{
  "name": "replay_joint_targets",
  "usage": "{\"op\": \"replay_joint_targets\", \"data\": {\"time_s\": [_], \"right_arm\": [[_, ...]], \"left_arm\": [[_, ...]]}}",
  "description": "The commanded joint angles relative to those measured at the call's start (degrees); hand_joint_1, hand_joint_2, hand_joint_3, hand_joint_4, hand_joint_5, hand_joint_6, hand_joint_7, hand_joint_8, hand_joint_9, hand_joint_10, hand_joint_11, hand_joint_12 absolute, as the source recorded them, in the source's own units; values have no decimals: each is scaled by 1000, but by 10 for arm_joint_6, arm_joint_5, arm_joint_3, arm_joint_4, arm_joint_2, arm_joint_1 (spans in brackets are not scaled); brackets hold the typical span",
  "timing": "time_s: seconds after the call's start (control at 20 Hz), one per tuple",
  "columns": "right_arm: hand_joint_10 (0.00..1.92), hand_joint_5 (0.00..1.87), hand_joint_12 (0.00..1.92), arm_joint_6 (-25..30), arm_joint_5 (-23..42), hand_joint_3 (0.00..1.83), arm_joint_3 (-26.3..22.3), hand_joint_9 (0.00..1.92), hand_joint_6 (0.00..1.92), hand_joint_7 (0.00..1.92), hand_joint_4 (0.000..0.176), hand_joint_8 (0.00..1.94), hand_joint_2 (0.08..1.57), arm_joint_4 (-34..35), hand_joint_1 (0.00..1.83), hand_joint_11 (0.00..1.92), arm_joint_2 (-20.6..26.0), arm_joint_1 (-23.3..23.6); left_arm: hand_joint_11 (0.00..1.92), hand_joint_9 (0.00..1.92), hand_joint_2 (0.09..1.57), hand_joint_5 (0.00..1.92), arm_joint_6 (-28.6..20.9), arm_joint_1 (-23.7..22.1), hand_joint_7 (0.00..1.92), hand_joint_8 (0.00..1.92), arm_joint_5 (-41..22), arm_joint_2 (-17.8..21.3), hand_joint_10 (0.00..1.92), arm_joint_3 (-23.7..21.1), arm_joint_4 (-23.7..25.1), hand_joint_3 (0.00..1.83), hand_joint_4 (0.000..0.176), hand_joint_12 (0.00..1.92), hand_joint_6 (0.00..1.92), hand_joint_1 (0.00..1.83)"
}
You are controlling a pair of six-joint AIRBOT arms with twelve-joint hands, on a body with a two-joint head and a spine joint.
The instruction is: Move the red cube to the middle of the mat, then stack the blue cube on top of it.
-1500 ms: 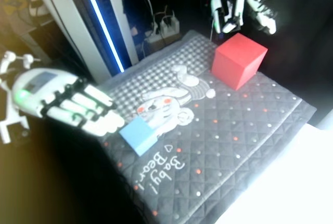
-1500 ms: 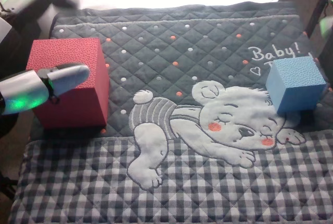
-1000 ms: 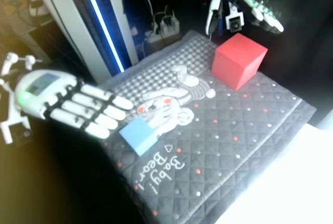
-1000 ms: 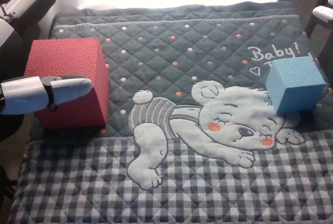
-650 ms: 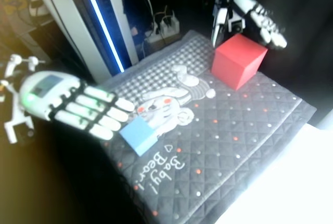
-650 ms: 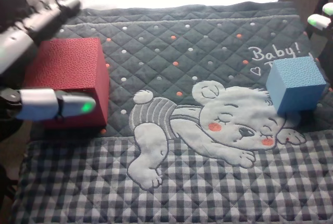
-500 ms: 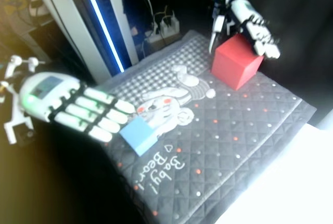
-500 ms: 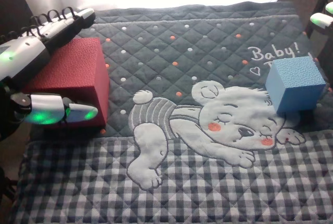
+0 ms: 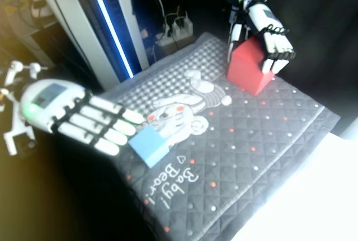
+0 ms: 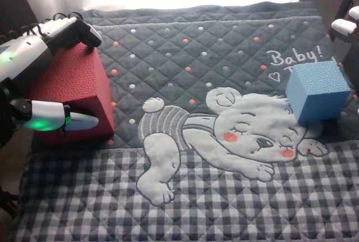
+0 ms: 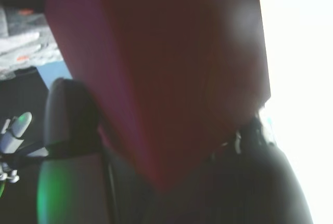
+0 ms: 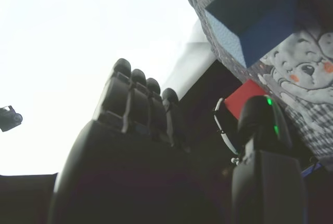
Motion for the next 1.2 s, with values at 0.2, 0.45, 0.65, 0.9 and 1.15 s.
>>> {"op": "replay_joint_targets", "data": {"time_s": [0.2,0.45,0.65,0.9,1.15], "right_arm": [[0,0,762,-1,70,4,4,0,0,0,23,0,1219,0,600,0,2,2],[0,0,693,-1,70,0,6,0,0,0,22,0,1207,2,541,0,-1,2],[0,0,666,-1,70,1,7,0,0,0,26,0,1230,4,556,0,-4,1],[0,0,764,-1,70,1,8,0,0,0,42,0,1240,6,586,0,-5,-2],[0,0,573,0,70,3,9,0,0,0,12,0,1280,12,596,0,-5,-8]], "left_arm": [[374,465,1273,58,-34,-7,3,1741,-119,12,1810,-13,35,19,16,1921,1798,1620],[325,473,1276,109,-46,-65,64,1655,-137,6,1785,-27,125,7,58,1921,1710,1610],[533,376,1237,185,-78,-124,115,1609,-96,-45,1795,1,167,0,26,1904,1513,1781],[336,178,1090,201,-109,-173,129,1551,-18,-121,1786,50,184,0,49,1921,1448,1412],[21,78,1044,201,-119,-188,185,636,53,-157,1018,81,193,0,51,1687,678,990]]}}
